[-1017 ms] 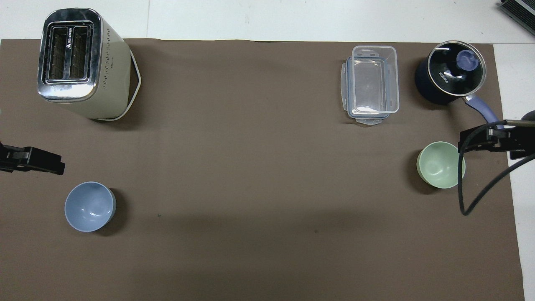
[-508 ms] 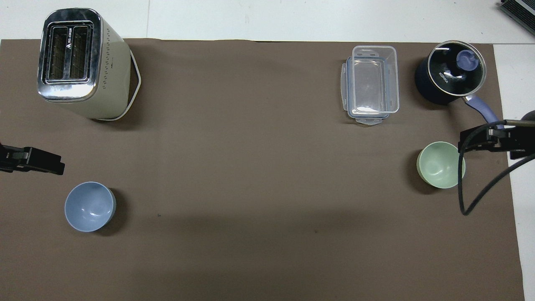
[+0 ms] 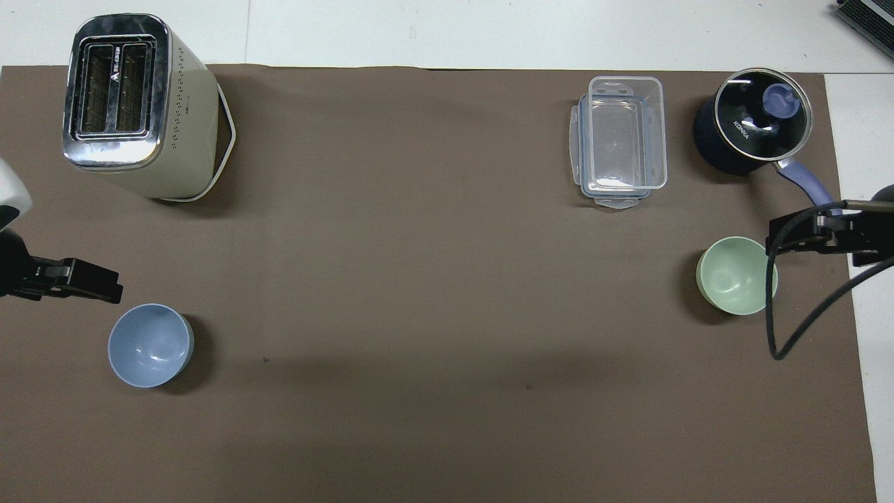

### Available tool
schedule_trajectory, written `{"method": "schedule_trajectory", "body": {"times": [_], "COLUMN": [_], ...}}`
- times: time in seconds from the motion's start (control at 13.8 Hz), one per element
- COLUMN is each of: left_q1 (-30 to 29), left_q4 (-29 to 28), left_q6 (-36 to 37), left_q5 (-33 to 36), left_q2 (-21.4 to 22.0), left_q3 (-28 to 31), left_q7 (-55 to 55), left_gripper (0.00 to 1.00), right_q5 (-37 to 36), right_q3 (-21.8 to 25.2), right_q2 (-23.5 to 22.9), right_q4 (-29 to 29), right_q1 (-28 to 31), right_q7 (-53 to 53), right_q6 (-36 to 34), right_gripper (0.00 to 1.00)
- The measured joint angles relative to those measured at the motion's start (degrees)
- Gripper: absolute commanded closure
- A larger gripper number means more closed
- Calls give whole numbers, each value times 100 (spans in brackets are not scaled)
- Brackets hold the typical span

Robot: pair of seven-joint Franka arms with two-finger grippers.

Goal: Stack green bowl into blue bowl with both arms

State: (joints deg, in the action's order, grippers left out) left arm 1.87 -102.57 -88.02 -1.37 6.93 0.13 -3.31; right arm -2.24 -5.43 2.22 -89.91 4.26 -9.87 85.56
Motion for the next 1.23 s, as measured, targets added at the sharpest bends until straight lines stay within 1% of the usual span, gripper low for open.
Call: {"method": "schedule_trajectory", "body": {"times": [0.22,0.44,0.8,1.02,1.16,1.23], "left_q1": [-306,-717,-1336,-1452,-1510,-1545], "left_q4": [-572,-1179,-1968,-2476,-2837,-3013], "left_q6": [-537,-1099,-1820,-2290,-2715,-2947], "left_q5": [-1,-8,-146,-220,-231,-244], "left_q2": [167,271,281,272,211,147], "left_q3": [7,21,24,27,23,26], "left_q7": [-400,-1096,-2250,-2577,-2696,-2774], "left_gripper": [0,0,0,0,7,16], "right_q5": [0,0,0,0,0,0], "right_q3": [0,0,1,1,1,1], "right_q2": [0,0,0,0,0,0], "right_q4": [0,0,0,0,0,0], "right_q1": [1,11,78,78,78,78], "right_q7": [0,0,0,0,0,0], "right_q6": [0,0,0,0,0,0], "right_gripper": [0,0,0,0,0,0]}}
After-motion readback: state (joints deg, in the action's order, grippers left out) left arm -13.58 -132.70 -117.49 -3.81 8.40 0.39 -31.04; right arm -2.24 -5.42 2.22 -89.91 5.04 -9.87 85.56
